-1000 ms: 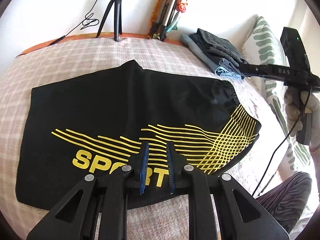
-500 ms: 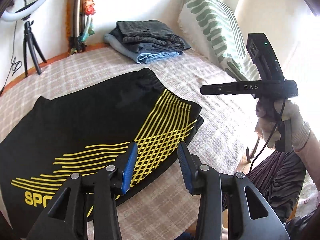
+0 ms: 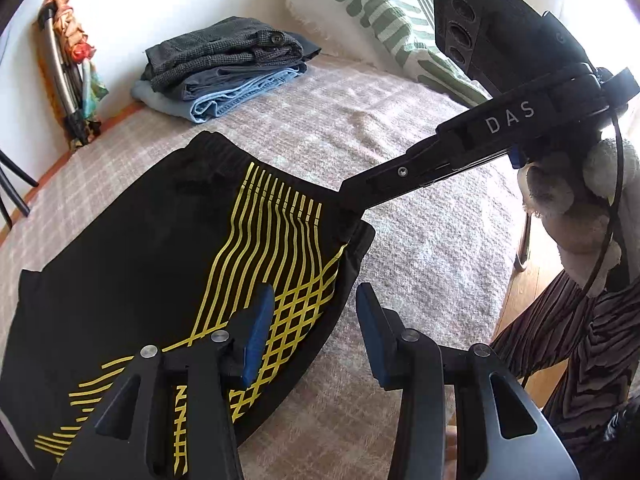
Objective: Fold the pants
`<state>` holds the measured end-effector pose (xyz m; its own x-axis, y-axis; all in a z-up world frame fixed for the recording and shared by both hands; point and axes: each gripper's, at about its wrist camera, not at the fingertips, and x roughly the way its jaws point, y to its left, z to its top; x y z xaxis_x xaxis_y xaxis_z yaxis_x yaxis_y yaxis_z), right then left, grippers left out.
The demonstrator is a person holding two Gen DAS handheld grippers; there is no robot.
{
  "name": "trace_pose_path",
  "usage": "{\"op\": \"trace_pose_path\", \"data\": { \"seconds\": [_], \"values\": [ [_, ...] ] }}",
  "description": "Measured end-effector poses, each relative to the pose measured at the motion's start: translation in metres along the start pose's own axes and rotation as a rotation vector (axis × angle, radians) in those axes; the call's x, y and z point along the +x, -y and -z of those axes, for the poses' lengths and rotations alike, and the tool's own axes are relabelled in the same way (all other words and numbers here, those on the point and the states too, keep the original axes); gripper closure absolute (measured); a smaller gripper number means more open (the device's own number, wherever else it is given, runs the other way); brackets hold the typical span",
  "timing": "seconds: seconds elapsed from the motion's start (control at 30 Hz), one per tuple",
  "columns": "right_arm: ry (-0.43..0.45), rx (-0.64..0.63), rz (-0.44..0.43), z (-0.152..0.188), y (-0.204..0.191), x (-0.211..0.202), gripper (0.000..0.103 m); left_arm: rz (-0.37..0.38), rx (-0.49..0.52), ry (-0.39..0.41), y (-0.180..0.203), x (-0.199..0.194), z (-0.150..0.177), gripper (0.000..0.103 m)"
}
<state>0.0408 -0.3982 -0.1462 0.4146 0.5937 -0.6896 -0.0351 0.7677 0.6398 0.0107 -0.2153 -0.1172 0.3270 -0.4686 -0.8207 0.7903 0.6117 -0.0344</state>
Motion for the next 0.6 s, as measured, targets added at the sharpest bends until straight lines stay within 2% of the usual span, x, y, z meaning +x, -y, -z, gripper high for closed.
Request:
{"op": "trace_pose_path", "data": {
  "seconds": [0.07, 0.17, 0.2, 0.3, 0.47, 0.6],
  "values": [
    [-0.015, -0.024, 0.055, 0.002, 0.001, 0.001, 0.100, -0.006, 0.009, -0.011, 0.005, 0.006, -0.003, 0.062],
    [-0.014, 0.005, 0.042, 0.001, 0.008, -0.004, 0.094, -0.008, 0.039, -0.019, 0.015, 0.014, -0.011, 0.060],
    [0.000, 0.019, 0.046, -0.001, 0.012, -0.009, 0.091, -0.017, 0.052, -0.025, 0.019, 0.017, -0.014, 0.054],
    [0.077, 0.047, 0.047, -0.011, 0.019, -0.031, 0.075, -0.038, 0.089, -0.039, 0.028, 0.025, -0.022, 0.046],
    [0.140, 0.039, 0.076, -0.022, 0.020, -0.051, 0.062, -0.083, 0.058, -0.074, 0.030, 0.042, -0.025, 0.046],
    [0.133, 0.043, 0.085, -0.026, 0.022, -0.051, 0.058, -0.083, 0.036, -0.031, 0.028, 0.043, -0.018, 0.048]
  ]
}}
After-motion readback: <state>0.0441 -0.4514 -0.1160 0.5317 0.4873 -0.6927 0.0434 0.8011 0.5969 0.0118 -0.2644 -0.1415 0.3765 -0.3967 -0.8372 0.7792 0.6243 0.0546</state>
